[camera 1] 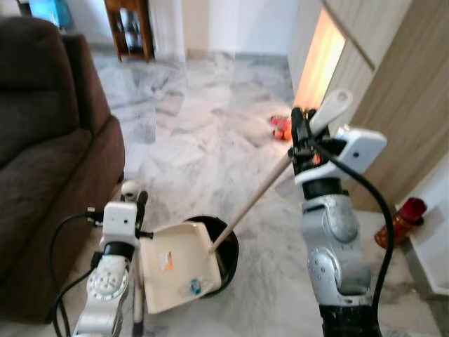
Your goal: Sweep floor
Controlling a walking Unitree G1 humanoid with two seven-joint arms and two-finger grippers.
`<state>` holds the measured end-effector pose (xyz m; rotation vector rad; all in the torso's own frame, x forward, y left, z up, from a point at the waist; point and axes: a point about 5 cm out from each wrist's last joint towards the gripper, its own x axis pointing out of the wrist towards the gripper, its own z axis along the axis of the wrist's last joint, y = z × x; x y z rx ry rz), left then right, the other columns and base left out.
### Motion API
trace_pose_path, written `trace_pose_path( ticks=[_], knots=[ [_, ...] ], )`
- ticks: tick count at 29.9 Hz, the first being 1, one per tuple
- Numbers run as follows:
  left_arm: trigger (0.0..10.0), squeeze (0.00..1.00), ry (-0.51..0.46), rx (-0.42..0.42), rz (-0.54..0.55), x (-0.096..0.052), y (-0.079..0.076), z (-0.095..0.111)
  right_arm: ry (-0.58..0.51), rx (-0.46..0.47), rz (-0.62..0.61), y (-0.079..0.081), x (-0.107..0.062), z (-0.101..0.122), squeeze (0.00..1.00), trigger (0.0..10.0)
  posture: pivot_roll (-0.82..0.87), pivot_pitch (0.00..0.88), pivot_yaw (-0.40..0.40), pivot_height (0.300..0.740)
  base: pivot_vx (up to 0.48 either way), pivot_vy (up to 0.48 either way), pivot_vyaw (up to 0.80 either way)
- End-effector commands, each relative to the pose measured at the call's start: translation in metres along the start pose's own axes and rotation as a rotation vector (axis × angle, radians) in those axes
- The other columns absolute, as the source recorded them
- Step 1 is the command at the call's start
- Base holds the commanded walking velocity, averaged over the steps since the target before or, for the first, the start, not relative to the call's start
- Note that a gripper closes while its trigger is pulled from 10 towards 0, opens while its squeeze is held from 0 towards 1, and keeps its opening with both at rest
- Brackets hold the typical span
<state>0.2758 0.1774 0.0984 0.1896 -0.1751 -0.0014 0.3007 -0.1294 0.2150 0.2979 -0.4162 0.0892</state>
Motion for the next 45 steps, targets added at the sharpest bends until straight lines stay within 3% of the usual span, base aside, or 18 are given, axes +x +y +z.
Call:
trace_pose_path(
  ticks=[1,5,18,24,36,45],
  knots=[
    [10.0,0.00,-0.043,0.008,0.007,0.003,0.004,0.009,-0.163,0.023,0.050,0.016,0.008,0.032,0.00,10.0,0.16,0.033,-0.018,0.740,0.341,0.000,0.00],
    [10.0,0.00,-0.048,0.008,0.002,0.004,0.004,0.010,-0.208,0.031,0.053,0.018,0.012,0.044,0.00,10.0,0.15,0.033,-0.017,0.740,0.341,0.000,0.00],
    [10.0,0.00,-0.049,0.003,-0.003,0.004,0.003,0.010,-0.237,0.047,0.056,0.020,0.015,0.051,0.00,10.0,0.16,0.034,-0.017,0.740,0.338,0.000,0.00],
    [10.0,0.00,-0.046,-0.001,-0.005,0.003,0.002,0.009,-0.237,-0.008,0.086,0.023,0.014,0.049,0.00,10.0,0.16,0.035,-0.017,0.740,0.184,0.000,0.00],
    [10.0,0.00,-0.052,-0.009,-0.017,0.002,0.000,0.009,-0.234,-0.163,0.254,0.050,-0.001,0.038,0.00,10.0,0.15,0.042,-0.017,0.740,0.000,0.000,0.00],
    [10.0,0.00,-0.059,-0.012,-0.020,0.003,-0.001,0.010,-0.245,-0.189,0.316,0.066,-0.012,0.032,0.00,10.0,0.15,0.040,-0.017,0.740,0.000,0.000,0.00]
  ],
)
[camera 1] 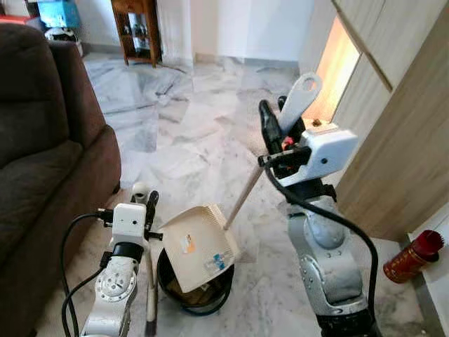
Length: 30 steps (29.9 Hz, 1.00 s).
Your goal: Sweep floor
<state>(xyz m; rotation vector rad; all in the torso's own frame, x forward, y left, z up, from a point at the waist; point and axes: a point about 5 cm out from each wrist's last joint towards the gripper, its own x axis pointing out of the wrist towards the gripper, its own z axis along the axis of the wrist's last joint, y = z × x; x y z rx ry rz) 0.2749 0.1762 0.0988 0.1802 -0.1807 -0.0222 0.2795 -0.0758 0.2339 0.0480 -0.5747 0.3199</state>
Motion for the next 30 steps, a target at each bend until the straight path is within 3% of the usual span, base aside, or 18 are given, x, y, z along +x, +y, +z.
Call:
trace_pose_path(
  ticks=[1,8,11,18,30],
  knots=[
    [10.0,0.00,-0.052,-0.001,-0.002,0.003,0.000,0.009,-0.145,-0.031,0.019,0.006,0.002,0.025,0.00,10.0,0.15,0.040,-0.017,0.740,0.000,0.000,0.00],
    [10.0,0.00,-0.054,-0.001,-0.004,0.004,0.000,0.010,-0.183,-0.055,0.099,0.027,-0.002,0.029,0.00,10.0,0.15,0.045,-0.019,0.740,0.000,0.000,0.00],
    [10.0,0.00,-0.056,-0.001,-0.002,0.004,0.000,0.010,-0.220,-0.036,0.175,0.047,-0.006,0.033,0.00,10.0,0.15,0.047,-0.018,0.740,0.000,0.000,0.00],
    [10.0,0.00,-0.059,0.002,-0.001,0.005,0.000,0.011,-0.292,-0.035,0.304,0.076,-0.014,0.042,0.00,10.0,0.15,0.046,-0.017,0.740,0.000,0.000,0.00],
    [10.0,0.00,-0.057,-0.001,-0.004,0.004,-0.001,0.011,-0.346,-0.133,0.416,0.093,-0.024,0.042,0.00,10.0,0.15,0.051,-0.019,0.740,0.000,0.000,0.00]
  ],
)
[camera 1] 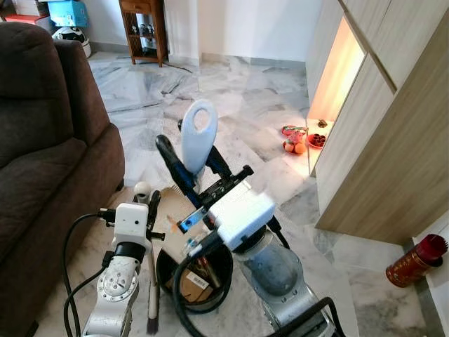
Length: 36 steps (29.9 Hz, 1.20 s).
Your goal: Sweep floor
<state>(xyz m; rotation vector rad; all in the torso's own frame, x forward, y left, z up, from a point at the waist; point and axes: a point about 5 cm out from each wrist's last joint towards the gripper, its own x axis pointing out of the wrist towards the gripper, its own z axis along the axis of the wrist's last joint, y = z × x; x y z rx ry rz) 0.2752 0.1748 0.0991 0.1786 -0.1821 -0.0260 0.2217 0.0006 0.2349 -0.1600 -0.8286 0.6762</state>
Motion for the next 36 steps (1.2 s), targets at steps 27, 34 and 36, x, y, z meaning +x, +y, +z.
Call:
trace_pose_path(
  ticks=[27,34,36],
  knots=[
    [10.0,0.00,-0.044,0.033,-0.017,0.002,0.001,0.008,0.293,-0.451,-0.428,-0.111,-0.038,-0.046,0.00,10.0,0.15,0.041,-0.020,0.740,0.000,0.000,0.00],
    [10.0,0.00,-0.043,0.041,-0.022,0.001,0.001,0.007,0.454,-0.419,-0.542,-0.121,-0.070,-0.071,0.00,10.0,0.16,0.038,-0.018,0.740,0.000,0.000,0.00],
    [10.0,0.00,-0.041,0.042,-0.023,0.001,0.001,0.007,0.495,-0.406,-0.552,-0.119,-0.078,-0.078,0.00,10.0,0.16,0.036,-0.018,0.740,0.000,0.000,0.00]
  ],
)
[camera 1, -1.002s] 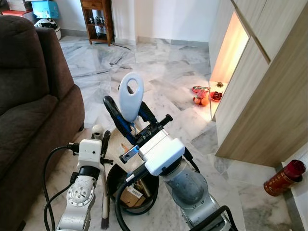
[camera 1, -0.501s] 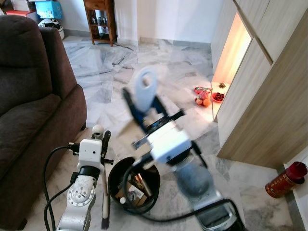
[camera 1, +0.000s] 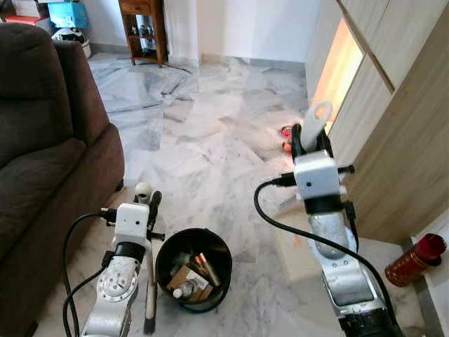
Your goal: Sweep floor
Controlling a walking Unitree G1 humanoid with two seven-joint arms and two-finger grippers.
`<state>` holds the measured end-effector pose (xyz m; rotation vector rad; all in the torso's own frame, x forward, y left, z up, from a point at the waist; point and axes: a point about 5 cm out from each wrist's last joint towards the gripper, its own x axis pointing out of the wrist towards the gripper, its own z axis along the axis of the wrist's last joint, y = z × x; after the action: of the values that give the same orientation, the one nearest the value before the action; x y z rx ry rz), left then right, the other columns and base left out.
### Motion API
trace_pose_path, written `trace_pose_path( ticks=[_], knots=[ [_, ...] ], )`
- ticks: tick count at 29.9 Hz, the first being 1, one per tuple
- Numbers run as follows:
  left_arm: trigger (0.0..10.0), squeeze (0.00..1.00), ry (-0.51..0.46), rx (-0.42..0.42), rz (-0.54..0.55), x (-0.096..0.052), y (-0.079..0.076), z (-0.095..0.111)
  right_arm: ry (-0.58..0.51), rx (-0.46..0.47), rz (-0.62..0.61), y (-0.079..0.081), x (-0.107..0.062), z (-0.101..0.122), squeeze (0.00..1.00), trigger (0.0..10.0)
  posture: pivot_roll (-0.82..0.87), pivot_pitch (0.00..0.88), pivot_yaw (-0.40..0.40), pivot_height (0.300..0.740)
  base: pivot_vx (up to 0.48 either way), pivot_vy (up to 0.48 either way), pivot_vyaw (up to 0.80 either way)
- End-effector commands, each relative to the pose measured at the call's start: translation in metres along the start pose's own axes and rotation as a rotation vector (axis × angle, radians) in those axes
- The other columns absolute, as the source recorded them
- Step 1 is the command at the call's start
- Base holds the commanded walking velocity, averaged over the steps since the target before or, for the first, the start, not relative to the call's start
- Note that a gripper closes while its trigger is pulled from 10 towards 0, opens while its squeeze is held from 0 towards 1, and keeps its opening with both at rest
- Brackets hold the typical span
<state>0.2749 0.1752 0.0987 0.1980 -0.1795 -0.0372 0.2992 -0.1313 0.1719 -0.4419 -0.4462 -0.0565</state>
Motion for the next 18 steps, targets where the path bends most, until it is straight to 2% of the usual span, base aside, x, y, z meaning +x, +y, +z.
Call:
trace_pose_path(
  ticks=[1,4,5,6,7,9,10,18],
  knots=[
    [10.0,0.00,-0.041,0.024,-0.010,0.001,0.001,0.007,-0.013,0.011,-0.023,-0.001,0.001,0.002,0.00,10.0,0.16,0.037,-0.017,0.740,0.000,0.000,0.00],
    [10.0,0.00,-0.038,0.025,-0.012,0.001,0.001,0.007,0.061,0.084,-0.041,-0.001,-0.004,-0.011,0.00,10.0,0.16,0.037,-0.017,0.740,0.000,0.000,0.00],
    [10.0,0.00,-0.037,0.025,-0.012,0.001,0.002,0.007,0.110,0.145,-0.067,-0.003,-0.007,-0.021,0.00,10.0,0.16,0.038,-0.018,0.740,0.000,0.000,0.00],
    [10.0,0.00,-0.037,0.025,-0.012,0.001,0.002,0.007,0.110,0.145,-0.067,-0.003,-0.007,-0.021,0.00,10.0,0.16,0.038,-0.018,0.740,0.000,0.000,0.00],
    [10.0,0.00,-0.036,0.026,-0.013,0.000,0.002,0.007,0.164,0.199,-0.107,-0.007,-0.010,-0.031,0.00,10.0,0.16,0.039,-0.020,0.740,0.000,0.000,0.00],
    [10.0,0.00,-0.035,0.026,-0.013,0.000,0.002,0.006,0.187,0.216,-0.126,-0.008,-0.011,-0.035,0.00,10.0,0.16,0.039,-0.020,0.740,0.000,0.000,0.00],
    [10.0,0.00,-0.036,0.026,-0.013,0.000,0.002,0.007,0.237,0.252,-0.169,-0.013,-0.013,-0.045,0.00,10.0,0.16,0.040,-0.021,0.740,0.000,0.000,0.00],
    [10.0,0.00,-0.042,0.033,-0.009,0.001,0.006,0.008,0.286,0.242,-0.205,-0.017,-0.020,-0.059,0.00,10.0,0.16,0.044,-0.025,0.740,0.000,0.000,0.00]
  ],
)
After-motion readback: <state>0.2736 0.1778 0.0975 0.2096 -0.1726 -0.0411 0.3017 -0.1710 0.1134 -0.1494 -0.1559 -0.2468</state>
